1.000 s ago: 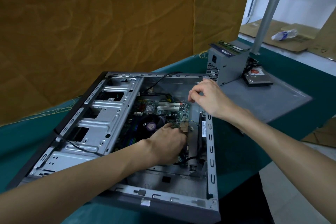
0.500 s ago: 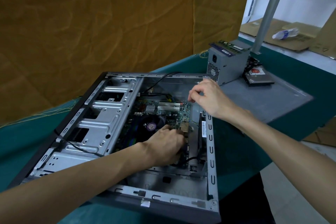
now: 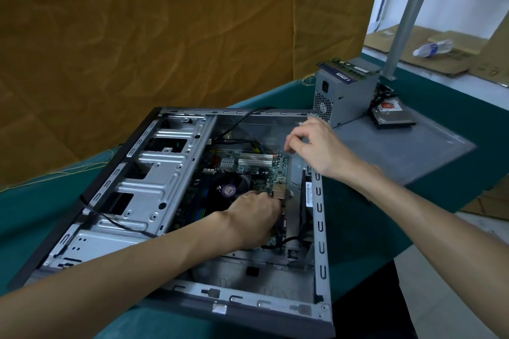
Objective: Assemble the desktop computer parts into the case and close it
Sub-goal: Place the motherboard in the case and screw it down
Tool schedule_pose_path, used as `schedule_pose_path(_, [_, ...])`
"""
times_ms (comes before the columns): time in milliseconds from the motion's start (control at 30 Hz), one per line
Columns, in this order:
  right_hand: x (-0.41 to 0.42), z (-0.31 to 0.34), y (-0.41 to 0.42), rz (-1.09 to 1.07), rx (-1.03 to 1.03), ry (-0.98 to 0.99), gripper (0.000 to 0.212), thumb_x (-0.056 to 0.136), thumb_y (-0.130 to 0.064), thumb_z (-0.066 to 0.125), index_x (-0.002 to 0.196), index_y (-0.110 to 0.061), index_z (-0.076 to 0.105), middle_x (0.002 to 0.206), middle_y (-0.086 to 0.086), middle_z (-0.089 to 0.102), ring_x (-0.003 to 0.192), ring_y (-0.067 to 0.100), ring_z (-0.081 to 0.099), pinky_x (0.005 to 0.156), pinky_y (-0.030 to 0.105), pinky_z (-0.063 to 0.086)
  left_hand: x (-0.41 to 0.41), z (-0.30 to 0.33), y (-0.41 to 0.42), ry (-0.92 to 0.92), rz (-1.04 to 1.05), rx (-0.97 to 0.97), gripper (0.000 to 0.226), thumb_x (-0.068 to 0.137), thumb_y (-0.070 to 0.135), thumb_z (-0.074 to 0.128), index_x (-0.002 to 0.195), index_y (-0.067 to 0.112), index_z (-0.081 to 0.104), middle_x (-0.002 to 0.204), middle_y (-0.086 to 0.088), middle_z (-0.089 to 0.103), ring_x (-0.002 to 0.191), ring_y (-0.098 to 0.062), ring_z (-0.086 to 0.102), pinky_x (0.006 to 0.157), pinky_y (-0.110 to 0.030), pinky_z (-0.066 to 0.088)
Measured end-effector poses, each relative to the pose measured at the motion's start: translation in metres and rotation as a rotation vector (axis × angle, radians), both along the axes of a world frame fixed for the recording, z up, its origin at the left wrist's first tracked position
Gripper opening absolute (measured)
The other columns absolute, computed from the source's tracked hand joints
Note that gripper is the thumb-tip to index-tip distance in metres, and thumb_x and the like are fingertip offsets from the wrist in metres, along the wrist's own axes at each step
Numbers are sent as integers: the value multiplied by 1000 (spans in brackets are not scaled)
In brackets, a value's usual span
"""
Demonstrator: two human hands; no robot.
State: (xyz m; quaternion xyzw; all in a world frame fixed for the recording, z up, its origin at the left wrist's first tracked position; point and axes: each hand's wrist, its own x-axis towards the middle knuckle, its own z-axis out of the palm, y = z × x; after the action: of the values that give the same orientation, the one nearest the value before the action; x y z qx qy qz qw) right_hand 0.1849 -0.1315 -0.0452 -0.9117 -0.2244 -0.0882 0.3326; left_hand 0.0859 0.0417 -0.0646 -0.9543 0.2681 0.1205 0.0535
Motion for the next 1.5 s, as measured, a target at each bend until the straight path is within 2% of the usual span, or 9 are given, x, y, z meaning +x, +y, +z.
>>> schedule_pose_path(167, [1, 1, 0, 3, -2, -1, 35, 103, -23, 54, 76, -20, 77, 79, -3, 72, 98, 22, 59, 119, 44, 27, 2, 2, 8, 67, -74, -29, 21, 95, 18, 55, 102, 4, 69, 107, -17, 66, 101, -36, 63, 87, -37, 49])
schedule_pose_path(333, [0, 1, 0, 1, -3, 5, 34, 102, -23, 54, 77, -21, 76, 79, -2, 72, 99, 22, 57, 117, 44, 29, 6, 4, 7, 86, -22, -36, 17, 93, 18, 61, 98, 2, 66, 103, -20, 69, 99, -37, 67, 81, -40, 53])
schedule_pose_path(500, [-2, 2, 1, 4, 1, -4, 34, 103, -20, 54, 76, -21, 75, 79, -3, 72, 99, 23, 57, 119, 43, 26, 7, 0, 7, 25, -53, 42, 26, 97, 29, 62, 115, 10, 66, 116, -12, 67, 108, -32, 65, 89, -38, 50])
schedule_pose_path(600, [-2, 2, 1, 1, 12, 3, 35, 103, -19, 53, 74, -25, 72, 83, -4, 73, 104, 22, 58, 123, 41, 21, 6, 0, 7, 17, -62, 55, 25, 98, 29, 61, 114, 11, 66, 114, -10, 69, 106, -32, 66, 90, -39, 53])
schedule_pose_path(733, [-2, 1, 1, 6, 21, -8, 35, 103, -19, 53, 74, -26, 72, 84, -6, 74, 102, 22, 60, 123, 41, 22, 0, 2, -1, -38, -70, 92, 5, 95, 17, 59, 99, 13, 59, 107, -12, 68, 99, -32, 68, 71, -33, 45])
schedule_pose_path(867, [-1, 1, 1, 5, 27, -15, 35, 103, -18, 53, 74, -27, 72, 82, -6, 74, 102, 21, 59, 123, 40, 21, 1, 5, -1, -38, 77, -2, 20, 91, 22, 70, 106, 10, 63, 109, -14, 67, 101, -35, 68, 76, -38, 51])
schedule_pose_path(1100, [0, 0, 1, 3, 19, -1, 34, 103, -20, 53, 75, -26, 73, 86, -7, 74, 105, 21, 58, 122, 38, 21, 6, 0, 8, 20, 14, -119, 22, 89, 21, 70, 108, 8, 70, 104, -13, 69, 98, -33, 68, 81, -40, 55])
schedule_pose_path(1400, [-2, 1, 2, -21, -27, 10, 32, 102, -20, 53, 78, -22, 75, 91, -1, 75, 110, 23, 55, 122, 37, 21, 11, -2, 4, 6, -60, -58, 18, 90, 22, 69, 100, 9, 65, 104, -14, 68, 98, -33, 65, 77, -36, 46])
schedule_pose_path(1500, [-1, 2, 4, -42, -119, 11, 33, 103, -24, 52, 82, -16, 76, 91, 2, 73, 107, 23, 56, 122, 43, 24, 11, -3, 3, -7, -84, -58, 18, 91, 20, 65, 103, 7, 62, 105, -14, 67, 98, -33, 65, 70, -29, 34])
